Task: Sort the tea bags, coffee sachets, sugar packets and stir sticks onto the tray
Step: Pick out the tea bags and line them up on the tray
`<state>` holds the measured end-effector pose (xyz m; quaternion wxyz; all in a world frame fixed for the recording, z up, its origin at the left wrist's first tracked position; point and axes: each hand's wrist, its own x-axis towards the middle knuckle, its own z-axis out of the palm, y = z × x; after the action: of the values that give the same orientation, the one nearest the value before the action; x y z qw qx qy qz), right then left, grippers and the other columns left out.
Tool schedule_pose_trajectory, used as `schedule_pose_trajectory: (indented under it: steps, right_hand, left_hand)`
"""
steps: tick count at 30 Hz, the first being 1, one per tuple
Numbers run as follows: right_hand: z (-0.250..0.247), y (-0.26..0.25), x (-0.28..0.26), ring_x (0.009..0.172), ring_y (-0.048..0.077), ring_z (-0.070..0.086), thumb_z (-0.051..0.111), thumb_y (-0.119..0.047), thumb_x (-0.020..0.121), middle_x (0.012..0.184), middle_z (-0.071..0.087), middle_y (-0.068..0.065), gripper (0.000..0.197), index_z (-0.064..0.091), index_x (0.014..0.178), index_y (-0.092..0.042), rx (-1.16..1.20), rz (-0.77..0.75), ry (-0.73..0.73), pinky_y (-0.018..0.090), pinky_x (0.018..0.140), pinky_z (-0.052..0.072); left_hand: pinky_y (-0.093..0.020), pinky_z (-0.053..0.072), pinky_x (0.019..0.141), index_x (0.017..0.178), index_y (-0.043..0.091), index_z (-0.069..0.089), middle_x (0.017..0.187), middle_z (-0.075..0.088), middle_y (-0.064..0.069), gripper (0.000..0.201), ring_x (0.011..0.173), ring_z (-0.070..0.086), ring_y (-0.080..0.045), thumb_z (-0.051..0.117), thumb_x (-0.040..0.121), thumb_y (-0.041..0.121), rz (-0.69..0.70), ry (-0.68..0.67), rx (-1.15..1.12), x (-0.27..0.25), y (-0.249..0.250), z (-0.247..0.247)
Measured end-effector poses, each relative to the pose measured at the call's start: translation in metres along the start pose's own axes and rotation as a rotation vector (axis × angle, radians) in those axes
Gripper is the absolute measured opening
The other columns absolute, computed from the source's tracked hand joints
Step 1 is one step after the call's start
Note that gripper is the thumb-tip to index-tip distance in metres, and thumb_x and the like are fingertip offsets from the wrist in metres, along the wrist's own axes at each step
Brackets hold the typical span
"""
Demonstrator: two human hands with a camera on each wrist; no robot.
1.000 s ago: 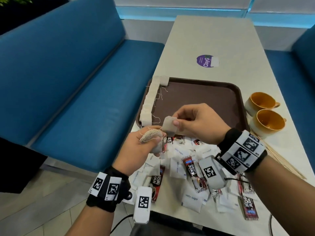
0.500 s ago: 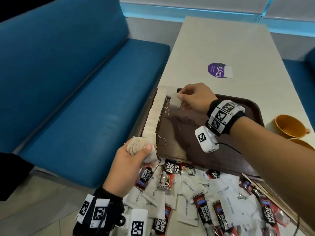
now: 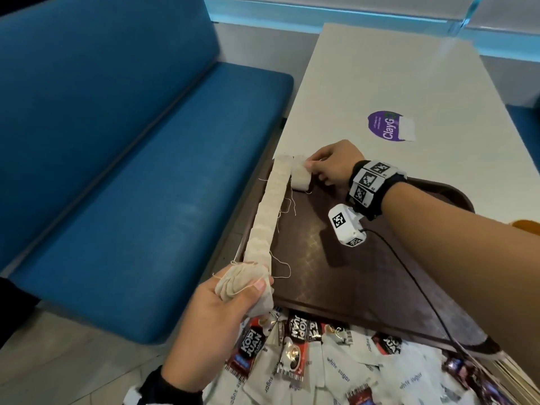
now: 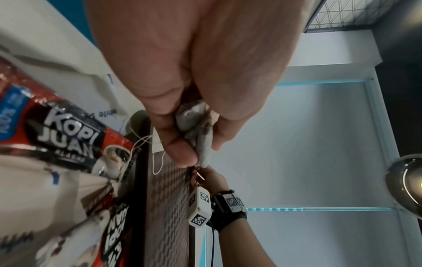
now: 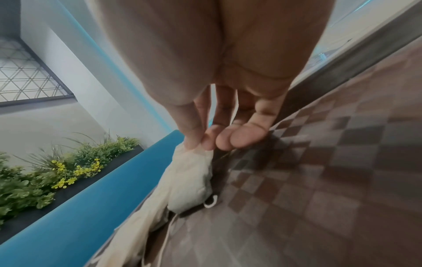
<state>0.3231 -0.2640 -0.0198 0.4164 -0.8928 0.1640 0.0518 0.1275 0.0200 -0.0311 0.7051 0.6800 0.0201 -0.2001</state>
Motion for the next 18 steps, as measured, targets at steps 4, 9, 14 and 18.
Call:
schedule_pose_trajectory:
  steps: [4,9,14,18]
  right_hand:
    - [0.000,-0.003,0.007,0.063,0.015,0.063,0.078,-0.028,0.089,0.076,0.074,0.005,0.007,0.078,0.090,-0.021,-0.024,-0.005,0.038,0.027,0.061,0.058]
    - [0.001,-0.005,0.007,0.059,0.011,0.061,0.077,-0.025,0.089,0.077,0.074,-0.001,0.004,0.076,0.088,-0.021,-0.009,0.003,0.083,0.021,0.055,0.047]
    - [-0.002,-0.002,-0.002,0.074,0.017,0.068,0.076,-0.023,0.085,0.090,0.076,0.004,0.009,0.069,0.090,-0.025,0.011,0.020,0.103,0.030,0.069,0.056]
    - [-0.013,-0.005,-0.021,0.089,0.017,0.064,0.071,-0.020,0.086,0.092,0.068,-0.004,0.010,0.073,0.096,-0.023,-0.062,-0.011,0.109,0.023,0.069,0.047]
  left_hand:
    - [-0.049,0.059,0.093,0.102,0.023,0.079,0.099,0.077,-0.010,0.033,0.097,0.074,-0.030,0.073,0.077,0.044,-0.019,0.016,-0.007,-0.001,-0.007,0.002]
    - [-0.054,0.060,0.090,0.100,0.024,0.079,0.103,0.076,-0.015,0.029,0.101,0.071,-0.041,0.073,0.078,0.043,-0.038,-0.013,-0.061,0.000,-0.004,0.005]
    - [-0.051,0.060,0.090,0.104,0.022,0.078,0.109,0.074,-0.017,0.034,0.104,0.071,-0.039,0.080,0.079,0.045,-0.041,-0.059,-0.108,0.003,-0.003,-0.001]
    - [-0.038,0.056,0.084,0.108,0.017,0.077,0.114,0.072,-0.017,0.038,0.107,0.071,-0.033,0.078,0.073,0.030,-0.038,-0.083,-0.172,0.008,-0.003,-0.004]
